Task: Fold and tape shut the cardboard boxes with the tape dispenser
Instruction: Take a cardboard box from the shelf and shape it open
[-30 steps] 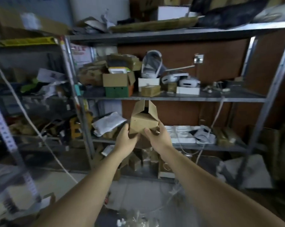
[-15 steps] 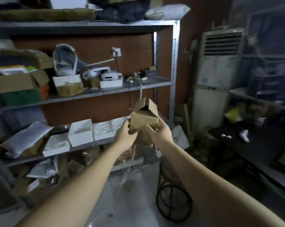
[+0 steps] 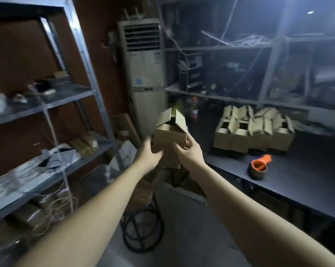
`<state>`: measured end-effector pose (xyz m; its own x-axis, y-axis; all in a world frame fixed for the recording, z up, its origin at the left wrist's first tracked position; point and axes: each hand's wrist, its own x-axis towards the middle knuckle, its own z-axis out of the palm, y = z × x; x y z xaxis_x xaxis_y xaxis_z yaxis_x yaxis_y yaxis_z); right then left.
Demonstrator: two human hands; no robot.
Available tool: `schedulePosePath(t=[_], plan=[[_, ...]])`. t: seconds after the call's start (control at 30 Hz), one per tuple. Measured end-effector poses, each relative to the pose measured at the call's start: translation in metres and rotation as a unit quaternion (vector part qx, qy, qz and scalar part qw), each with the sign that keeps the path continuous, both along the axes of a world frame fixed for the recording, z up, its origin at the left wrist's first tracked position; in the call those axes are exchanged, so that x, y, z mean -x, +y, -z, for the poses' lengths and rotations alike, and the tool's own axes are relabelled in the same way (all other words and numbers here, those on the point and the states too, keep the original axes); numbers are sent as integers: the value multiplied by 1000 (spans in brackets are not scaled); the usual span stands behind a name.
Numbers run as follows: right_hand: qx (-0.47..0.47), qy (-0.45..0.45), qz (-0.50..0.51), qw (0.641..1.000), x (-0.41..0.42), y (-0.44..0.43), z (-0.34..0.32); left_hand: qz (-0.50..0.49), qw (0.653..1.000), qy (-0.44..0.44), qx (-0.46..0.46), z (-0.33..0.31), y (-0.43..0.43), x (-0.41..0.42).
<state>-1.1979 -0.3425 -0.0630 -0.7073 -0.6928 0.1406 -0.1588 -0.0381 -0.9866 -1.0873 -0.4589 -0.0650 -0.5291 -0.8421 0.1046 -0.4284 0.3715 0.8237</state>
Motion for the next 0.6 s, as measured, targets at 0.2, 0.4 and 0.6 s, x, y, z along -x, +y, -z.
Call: schedulePosePath(t=[0.2, 0.4, 0.6], plan=[[-31, 36, 131, 990, 68, 41, 11, 143, 989, 17, 21, 21, 18, 100], [-82, 52, 236, 967, 111, 102, 17, 276, 959, 57, -33, 40, 52, 178], [-56, 9, 294, 954, 152, 167, 13, 361, 924, 97, -80, 41, 118, 239]])
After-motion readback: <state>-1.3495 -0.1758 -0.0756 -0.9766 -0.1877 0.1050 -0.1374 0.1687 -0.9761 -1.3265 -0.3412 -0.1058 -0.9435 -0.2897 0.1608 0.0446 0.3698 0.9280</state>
